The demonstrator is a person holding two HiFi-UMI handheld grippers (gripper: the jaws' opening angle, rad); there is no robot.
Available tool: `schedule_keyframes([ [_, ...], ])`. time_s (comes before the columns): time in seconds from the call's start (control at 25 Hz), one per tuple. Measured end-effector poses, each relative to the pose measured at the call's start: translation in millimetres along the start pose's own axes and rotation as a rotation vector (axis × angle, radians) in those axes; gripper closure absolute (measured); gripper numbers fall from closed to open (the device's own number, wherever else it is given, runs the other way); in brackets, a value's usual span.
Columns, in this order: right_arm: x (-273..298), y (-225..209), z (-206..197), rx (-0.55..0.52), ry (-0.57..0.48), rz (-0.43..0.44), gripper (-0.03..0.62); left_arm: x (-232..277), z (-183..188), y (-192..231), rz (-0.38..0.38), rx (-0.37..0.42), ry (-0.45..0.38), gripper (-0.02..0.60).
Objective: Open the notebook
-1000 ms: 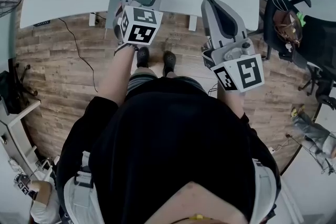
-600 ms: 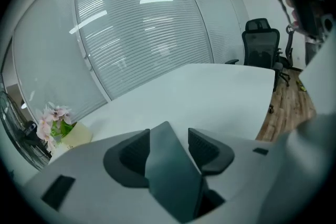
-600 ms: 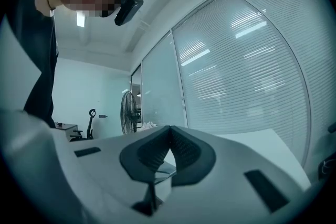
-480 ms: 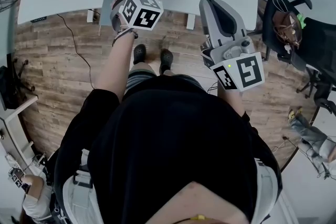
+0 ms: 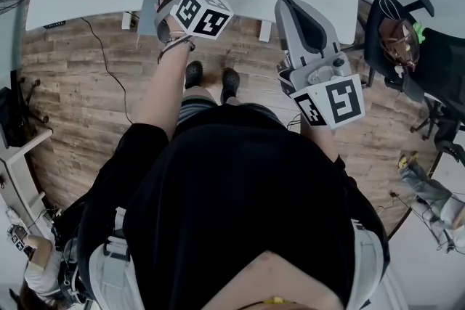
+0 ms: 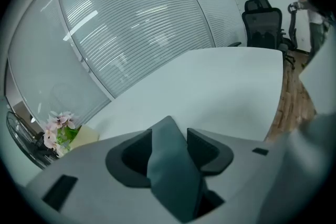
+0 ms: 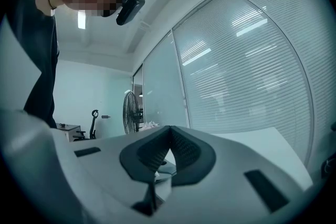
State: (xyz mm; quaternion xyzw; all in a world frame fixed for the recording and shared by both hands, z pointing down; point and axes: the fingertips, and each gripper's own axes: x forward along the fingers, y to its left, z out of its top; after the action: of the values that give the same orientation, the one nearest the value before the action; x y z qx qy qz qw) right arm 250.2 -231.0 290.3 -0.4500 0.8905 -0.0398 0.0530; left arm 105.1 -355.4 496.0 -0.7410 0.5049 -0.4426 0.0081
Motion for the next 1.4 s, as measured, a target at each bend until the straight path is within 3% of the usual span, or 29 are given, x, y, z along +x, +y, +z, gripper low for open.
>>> schedule_keyframes([
  [0.08, 0, 1, 0, 0.002, -0.001, 0.003, 0.590, 2, -1, -1, -0.002, -0.002, 0.013, 0.363],
  [0.24, -2, 3, -2, 0.005, -0.002, 0.006, 0.590, 4, -2, -8, -0.019, -0.013, 0.012, 0.438],
  [0.36, -3, 5, 0, 0.000, -0.007, 0.007, 0.589, 5, -3, -9, -0.018, -0.024, 0.020, 0.443],
  [0.64, -3, 10, 4, -0.009, -0.017, 0.015, 0.589, 11, -6, -10, -0.041, -0.090, 0.054, 0.463],
  [0.8, -3, 13, 3, -0.007, -0.015, 0.021, 0.591, 12, -8, -7, -0.042, -0.187, 0.053, 0.466],
  [1.0, -5, 12, 6, -0.007, -0.025, 0.015, 0.589, 11, -8, -4, -0.092, -0.258, 0.038, 0.472],
  [1.2, -5, 8, 7, -0.003, -0.032, 0.002, 0.590, 8, -4, -5, -0.134, -0.269, 0.009, 0.523],
  [1.4, -7, 6, 8, -0.005, -0.036, -0.009, 0.591, 0, 5, -2, -0.177, -0.337, -0.042, 0.551],
])
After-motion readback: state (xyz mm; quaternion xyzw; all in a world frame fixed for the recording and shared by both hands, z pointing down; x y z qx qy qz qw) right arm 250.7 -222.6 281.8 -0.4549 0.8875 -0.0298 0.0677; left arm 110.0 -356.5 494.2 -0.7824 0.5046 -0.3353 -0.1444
